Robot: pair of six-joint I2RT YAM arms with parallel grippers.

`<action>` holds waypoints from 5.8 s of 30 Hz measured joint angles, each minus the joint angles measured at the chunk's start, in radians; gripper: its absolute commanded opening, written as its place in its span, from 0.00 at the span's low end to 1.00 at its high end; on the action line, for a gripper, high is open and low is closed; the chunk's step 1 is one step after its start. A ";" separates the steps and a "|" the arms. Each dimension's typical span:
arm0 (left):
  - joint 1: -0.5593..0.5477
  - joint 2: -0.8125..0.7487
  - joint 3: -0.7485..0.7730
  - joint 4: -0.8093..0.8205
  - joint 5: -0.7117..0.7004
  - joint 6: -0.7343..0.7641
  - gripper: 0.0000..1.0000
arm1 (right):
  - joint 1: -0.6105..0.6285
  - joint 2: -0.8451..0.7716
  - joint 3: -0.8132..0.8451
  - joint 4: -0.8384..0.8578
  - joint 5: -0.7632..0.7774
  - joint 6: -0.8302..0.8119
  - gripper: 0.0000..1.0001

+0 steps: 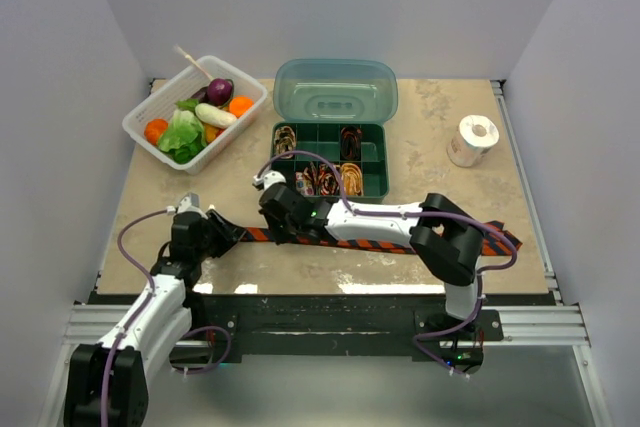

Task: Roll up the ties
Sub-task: Roll the tie at the center of the board.

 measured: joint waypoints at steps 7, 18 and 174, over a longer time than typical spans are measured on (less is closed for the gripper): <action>0.000 0.024 -0.020 0.067 0.012 -0.010 0.35 | 0.000 0.060 0.080 0.012 -0.058 0.000 0.00; 0.000 0.053 -0.022 0.105 0.026 -0.004 0.09 | 0.000 0.230 0.200 0.002 -0.088 -0.025 0.00; -0.337 0.082 -0.047 0.305 -0.045 0.011 0.37 | -0.114 0.024 -0.060 0.071 -0.196 0.088 0.04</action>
